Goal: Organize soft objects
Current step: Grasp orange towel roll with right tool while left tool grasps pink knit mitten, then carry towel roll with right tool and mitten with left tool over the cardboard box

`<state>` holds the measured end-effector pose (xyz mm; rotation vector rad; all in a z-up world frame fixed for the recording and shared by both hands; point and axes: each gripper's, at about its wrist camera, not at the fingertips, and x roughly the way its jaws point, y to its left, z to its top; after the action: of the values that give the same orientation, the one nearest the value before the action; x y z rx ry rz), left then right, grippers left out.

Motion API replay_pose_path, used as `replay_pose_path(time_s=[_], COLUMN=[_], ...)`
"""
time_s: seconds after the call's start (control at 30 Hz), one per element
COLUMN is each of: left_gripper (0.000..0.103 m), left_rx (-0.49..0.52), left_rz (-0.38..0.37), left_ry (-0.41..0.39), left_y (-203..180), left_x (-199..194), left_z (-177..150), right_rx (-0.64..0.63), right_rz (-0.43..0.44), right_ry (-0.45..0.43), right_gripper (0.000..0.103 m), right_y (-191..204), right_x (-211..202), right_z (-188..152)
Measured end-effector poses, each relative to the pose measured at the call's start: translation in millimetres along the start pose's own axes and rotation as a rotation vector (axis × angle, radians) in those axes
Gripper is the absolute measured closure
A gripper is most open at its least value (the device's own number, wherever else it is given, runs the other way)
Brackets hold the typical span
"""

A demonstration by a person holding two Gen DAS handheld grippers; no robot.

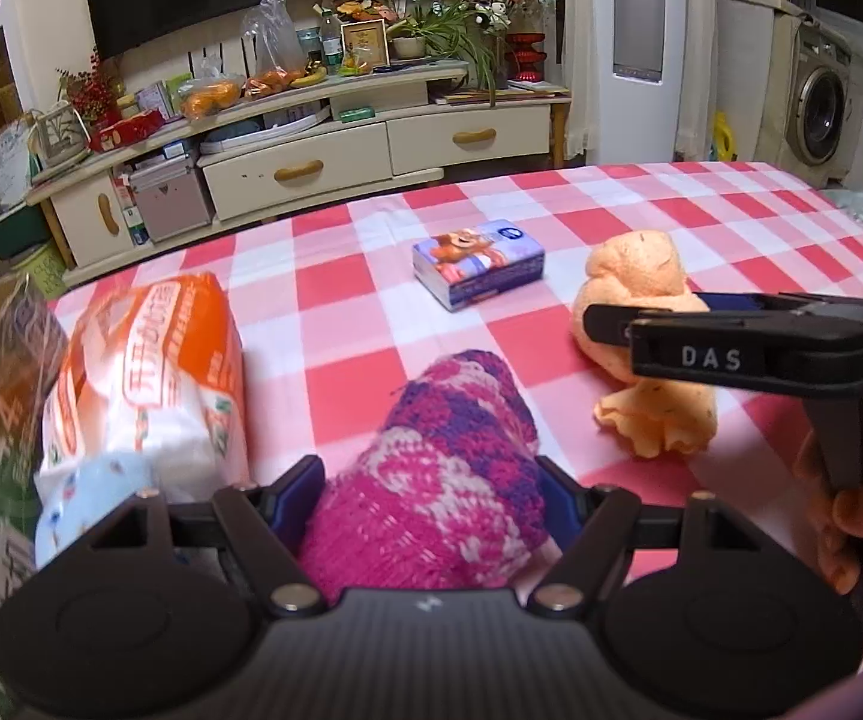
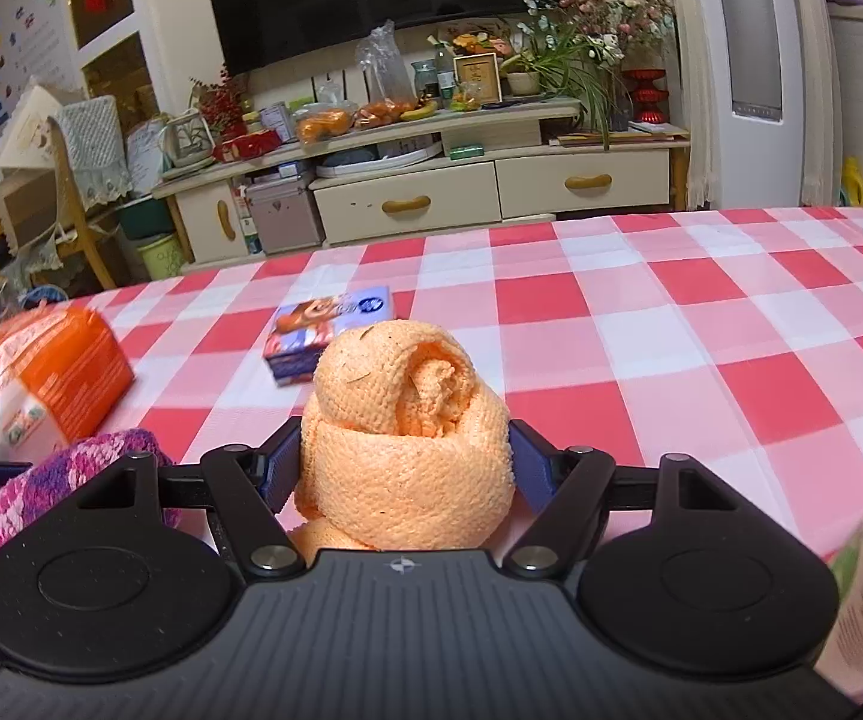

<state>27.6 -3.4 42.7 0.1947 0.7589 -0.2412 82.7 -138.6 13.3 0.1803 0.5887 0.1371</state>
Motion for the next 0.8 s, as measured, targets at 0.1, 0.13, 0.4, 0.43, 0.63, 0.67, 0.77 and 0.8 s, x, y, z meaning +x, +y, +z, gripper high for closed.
replay_pose_path(time_s=[0.1,0.13,0.4,0.43,0.63,0.67,0.77,0.8], left_gripper=[0.029,0.029,0.031,0.032,0.038,0.042,0.045,0.045], left_rx=[-0.036,-0.050,-0.120,-0.126,-0.169,-0.175,-0.193,-0.204], left_rz=[-0.030,-0.039,-0.099,-0.106,-0.146,-0.153,-0.171,-0.177], left_ry=[-0.006,-0.009,-0.004,-0.002,0.005,0.002,-0.006,-0.003], left_y=[3.4,5.1,16.2,17.7,26.5,28.2,33.8,36.4], left_x=[-4.2,-5.1,-12.4,-13.3,-20.2,-22.1,-27.2,-27.8], left_z=[-4.3,-5.6,-11.3,-11.8,-14.5,-14.7,-13.0,-13.5], right_rx=[-0.018,-0.019,0.050,0.052,0.092,0.101,0.136,0.145], right_rz=[-0.005,-0.006,-0.007,-0.009,-0.014,-0.018,-0.018,-0.019], right_ry=[0.005,0.007,0.024,0.026,0.054,0.058,0.070,0.075], right_gripper=[0.015,0.016,0.016,0.016,0.016,0.016,0.016,0.016], right_y=[1.4,1.9,3.3,5.3,10.4,10.9,10.9,11.5], right_x=[-7.5,-10.0,-23.0,-25.3,-37.1,-38.8,-43.8,-45.3], right_z=[-4.1,-5.8,-16.4,-18.4,-26.1,-26.9,-29.6,-30.8])
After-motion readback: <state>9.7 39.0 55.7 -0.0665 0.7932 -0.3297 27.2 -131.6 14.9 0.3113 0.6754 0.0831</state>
